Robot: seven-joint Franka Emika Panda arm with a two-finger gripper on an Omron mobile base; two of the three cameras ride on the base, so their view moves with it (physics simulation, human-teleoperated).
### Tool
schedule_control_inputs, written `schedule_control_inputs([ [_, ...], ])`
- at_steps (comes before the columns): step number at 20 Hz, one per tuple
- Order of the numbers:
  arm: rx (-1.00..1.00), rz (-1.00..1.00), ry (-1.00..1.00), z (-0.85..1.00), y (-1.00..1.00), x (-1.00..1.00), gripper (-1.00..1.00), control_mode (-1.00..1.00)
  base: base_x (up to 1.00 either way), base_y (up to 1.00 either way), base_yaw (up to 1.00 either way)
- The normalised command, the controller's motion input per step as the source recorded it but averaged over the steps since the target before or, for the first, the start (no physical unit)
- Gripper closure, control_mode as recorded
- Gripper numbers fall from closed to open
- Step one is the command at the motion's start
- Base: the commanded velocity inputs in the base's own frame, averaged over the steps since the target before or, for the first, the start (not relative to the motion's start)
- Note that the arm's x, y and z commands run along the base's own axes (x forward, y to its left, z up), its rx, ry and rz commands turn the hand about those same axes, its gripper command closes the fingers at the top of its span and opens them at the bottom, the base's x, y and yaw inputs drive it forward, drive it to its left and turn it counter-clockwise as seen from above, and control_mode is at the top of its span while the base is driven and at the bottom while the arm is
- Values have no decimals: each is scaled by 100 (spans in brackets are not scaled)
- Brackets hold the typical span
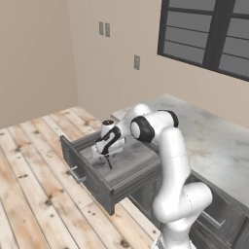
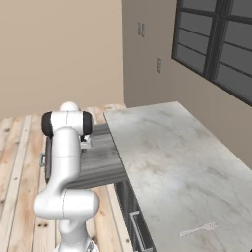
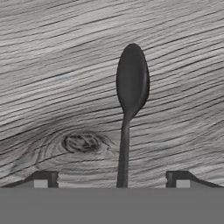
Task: Organize the utensils by type. Pick up the wooden spoons from the counter and place them in the open cabinet. Then pick up the metallic utensils from the counter and place them in the open drawer.
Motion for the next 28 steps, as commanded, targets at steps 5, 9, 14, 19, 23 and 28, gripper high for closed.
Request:
schedule_control_inputs([
  [5,0,0,0,44,-21,-46,-100,-100,0,0,0],
  [9,0,0,0,55,-24,-44,-100,-100,0,0,0],
  [14,0,0,0,62,-24,-43,-100,-100,0,0,0],
  [19,0,0,-2,70,-21,-36,-100,-100,0,0,0],
  [23,0,0,0,66,-26,-41,-100,-100,0,0,0],
  [28,0,0,2,61,-36,-48,-100,-100,0,0,0],
])
